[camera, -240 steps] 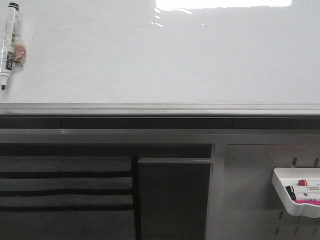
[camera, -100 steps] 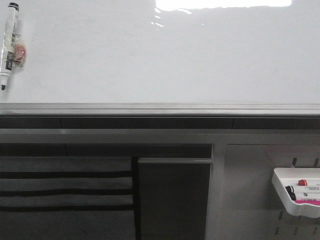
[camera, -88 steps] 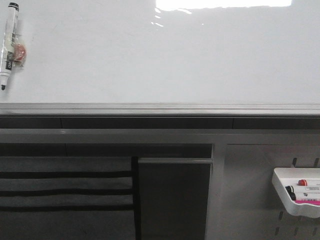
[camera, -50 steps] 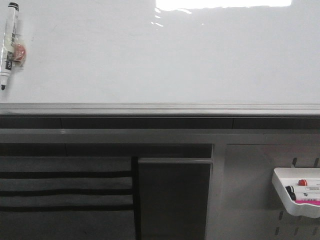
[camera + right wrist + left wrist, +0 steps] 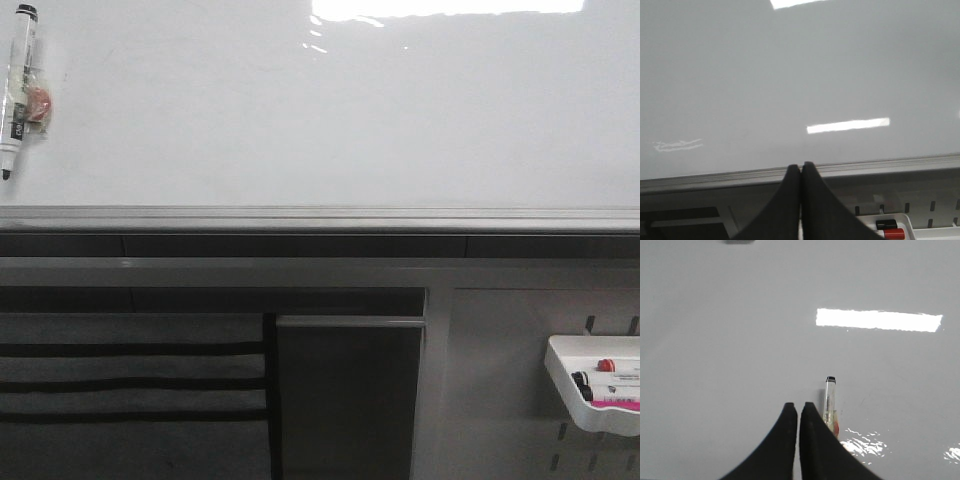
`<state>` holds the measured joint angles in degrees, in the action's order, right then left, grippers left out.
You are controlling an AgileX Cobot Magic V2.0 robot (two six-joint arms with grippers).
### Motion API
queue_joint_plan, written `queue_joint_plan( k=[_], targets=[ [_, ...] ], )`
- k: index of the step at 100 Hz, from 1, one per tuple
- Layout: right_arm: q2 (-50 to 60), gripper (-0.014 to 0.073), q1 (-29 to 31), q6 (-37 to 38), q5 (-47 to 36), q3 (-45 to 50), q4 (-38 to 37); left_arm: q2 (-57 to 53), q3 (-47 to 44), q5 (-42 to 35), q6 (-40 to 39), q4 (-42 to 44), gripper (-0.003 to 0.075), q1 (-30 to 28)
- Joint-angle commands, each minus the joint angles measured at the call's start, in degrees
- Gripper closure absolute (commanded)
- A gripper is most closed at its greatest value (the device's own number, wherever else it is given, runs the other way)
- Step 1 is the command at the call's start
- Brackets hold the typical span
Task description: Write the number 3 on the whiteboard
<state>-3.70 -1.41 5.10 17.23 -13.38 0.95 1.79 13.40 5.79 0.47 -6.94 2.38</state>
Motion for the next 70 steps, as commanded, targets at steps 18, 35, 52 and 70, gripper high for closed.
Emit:
queue_joint_plan(
  k=[18, 35, 52, 70],
  targets=[
    [-14.6, 0.0658, -0.2, -5.1, 13.5, -19.0, 0.1, 14.0, 17.9, 14.8, 0.1, 3.7, 0.0741, 0.5],
    [-22.4, 0.0658, -0.2, -5.1, 21.9, -26.4, 0.6, 21.0, 22.5, 20.1, 0.5, 3.7, 0.0741, 0.5],
    [-25.5, 0.0658, -0.2, -5.1, 22.0, -26.5, 0.6, 24.6, 22.5, 20.8, 0.5, 3.4, 0.0741, 0.5],
    [-27.7, 0.0651, -0.2, -6.4, 21.7, -26.5, 0.6, 27.2, 22.5, 20.8, 0.6, 3.5, 0.0741, 0.5]
  ],
)
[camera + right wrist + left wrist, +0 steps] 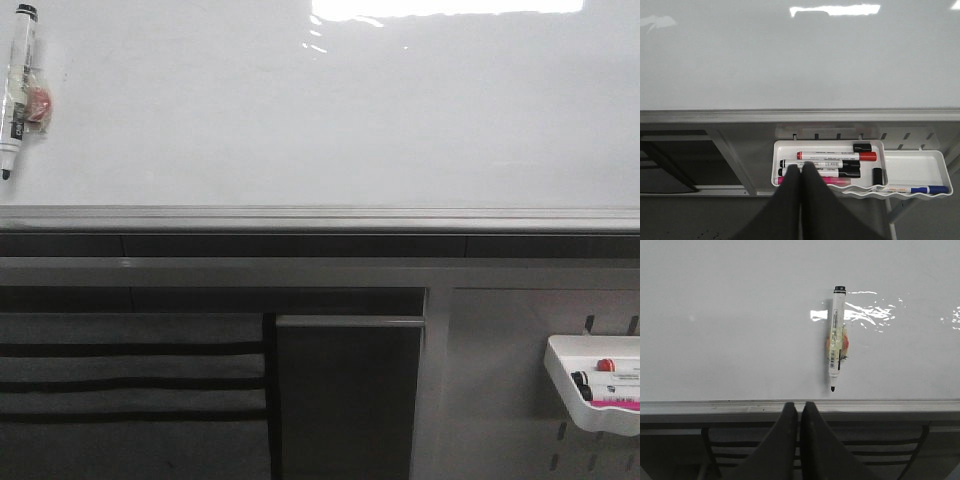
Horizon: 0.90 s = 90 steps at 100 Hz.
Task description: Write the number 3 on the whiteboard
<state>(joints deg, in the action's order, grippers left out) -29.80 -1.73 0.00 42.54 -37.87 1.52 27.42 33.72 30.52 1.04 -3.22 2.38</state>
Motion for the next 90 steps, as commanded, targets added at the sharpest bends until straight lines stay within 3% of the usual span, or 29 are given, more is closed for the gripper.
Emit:
queue_joint_plan(
  k=[1, 8, 17, 25, 34, 44, 64, 90],
  targets=[
    [-1.6, 0.0651, 0.1, -1.5, -3.6, -2.0, 0.0, 1.8, 2.1, -3.9, 0.0, -0.2, 0.0741, 0.5],
    [-2.3, 0.0616, 0.1, -3.1, -3.6, -2.0, 0.0, 2.7, 2.1, -4.0, 0.0, 0.3, 0.0739, 0.5],
    [-2.9, 0.0487, 0.1, -4.0, -3.7, -2.0, 0.1, 3.8, 2.1, -4.4, 0.3, 1.5, 0.0693, 0.5],
    [-3.5, 0.0330, 0.1, -4.1, -4.4, -2.0, 1.0, 5.1, 2.1, -5.4, 0.6, 1.7, 0.0583, 0.5],
    [-4.2, 0.0202, 0.1, -4.5, -5.8, -2.0, 3.5, 7.0, 2.1, -8.0, 0.7, 0.7, 0.0409, 1.9],
    [-5.3, 0.0188, 0.1, -6.0, -7.1, -2.0, 6.2, 10.5, 2.1, -11.0, 2.1, 0.9, 0.0262, 4.4],
    [-7.0, 0.0195, 0.1, -10.0, -8.4, -2.0, 10.1, 20.7, 2.1, -16.0, 2.1, 0.8, 0.0281, 8.1],
    [-7.1, 0.0195, 0.1, -10.1, -8.8, -2.0, 10.1, 35.4, 2.1, -29.9, 2.1, -0.7, 0.0322, 8.1]
  ],
)
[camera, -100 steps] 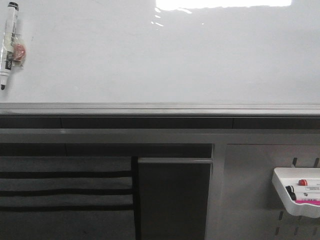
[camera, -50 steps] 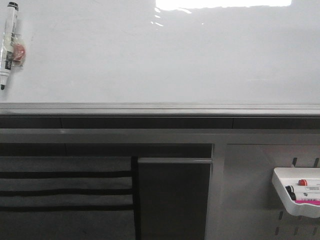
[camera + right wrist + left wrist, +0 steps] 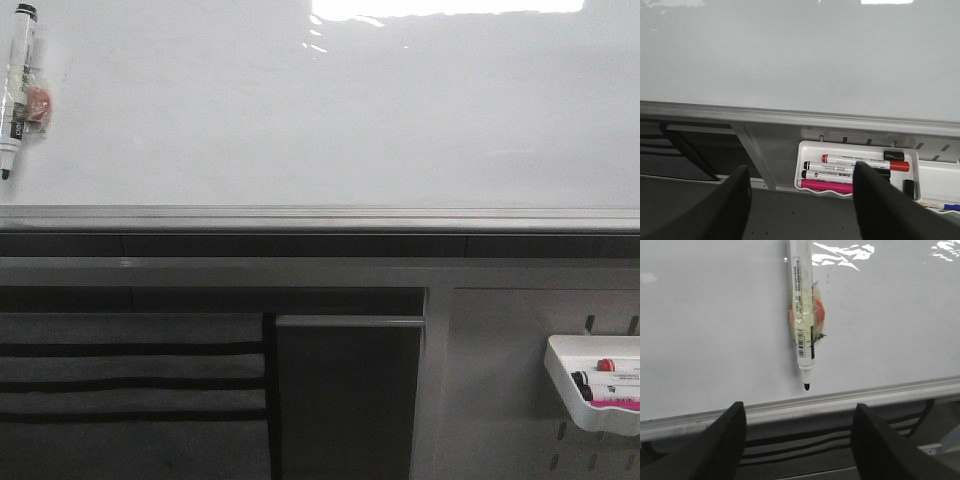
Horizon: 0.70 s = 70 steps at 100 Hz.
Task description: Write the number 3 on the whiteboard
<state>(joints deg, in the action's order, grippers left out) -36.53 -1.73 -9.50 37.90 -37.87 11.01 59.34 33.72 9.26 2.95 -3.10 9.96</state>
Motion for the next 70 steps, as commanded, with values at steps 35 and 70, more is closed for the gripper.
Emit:
queue_joint_plan(
  k=[35, 70],
  targets=[
    [-0.3, 0.0195, 0.1, -0.6, -4.1, -2.0, 0.6, 16.0, 5.2, -17.3, 0.2, -0.8, 0.0323, 0.5],
    [-0.3, 0.0195, 0.1, -0.7, -4.1, -2.0, 0.6, 22.4, 8.6, -19.4, 0.2, -0.8, 0.0323, 0.5]
  ],
)
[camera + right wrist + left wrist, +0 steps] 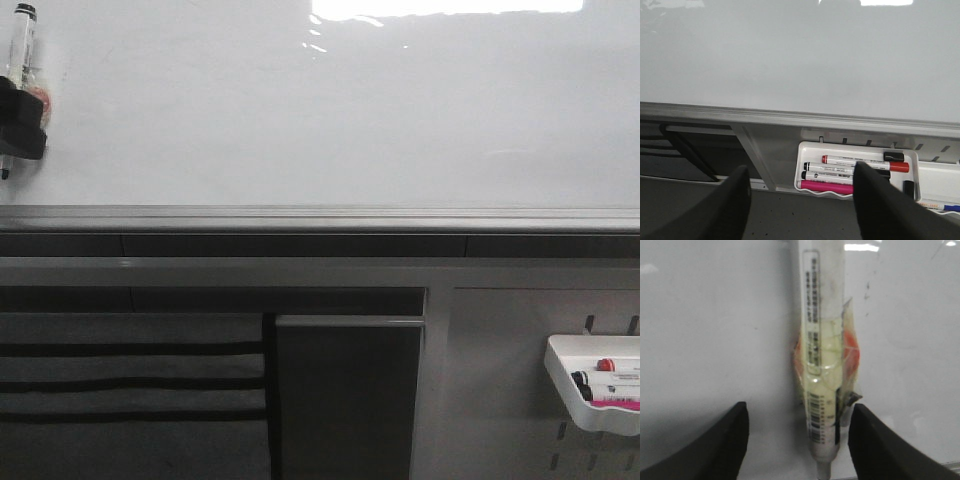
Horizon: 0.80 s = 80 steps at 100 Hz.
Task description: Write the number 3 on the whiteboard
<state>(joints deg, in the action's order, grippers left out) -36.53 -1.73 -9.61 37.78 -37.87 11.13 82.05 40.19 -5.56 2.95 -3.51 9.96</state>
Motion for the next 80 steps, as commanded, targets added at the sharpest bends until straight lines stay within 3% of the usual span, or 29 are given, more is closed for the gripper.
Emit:
queue_joint_plan(
  k=[1, 14, 45, 80],
  targets=[
    [-0.3, 0.0195, 0.1, -0.6, -4.0, -2.0, 0.5, -0.3, 2.3, -4.5, 0.2, -0.4, 0.0323, 0.5],
    [-0.3, 0.0195, 0.1, -0.6, -4.0, -2.0, 0.5, 0.7, 2.9, -5.3, 0.2, -0.2, 0.0358, 0.5],
    [-0.3, 0.0195, 0.1, -0.6, -4.0, -1.9, 0.5, 0.7, 2.9, -4.1, 0.2, -0.2, 0.0601, 0.6],
    [-0.3, 0.0195, 0.1, -0.6, -4.0, -1.9, 0.5, -3.9, 2.9, 5.1, 0.2, 0.8, 0.0720, 4.9]
  ],
)
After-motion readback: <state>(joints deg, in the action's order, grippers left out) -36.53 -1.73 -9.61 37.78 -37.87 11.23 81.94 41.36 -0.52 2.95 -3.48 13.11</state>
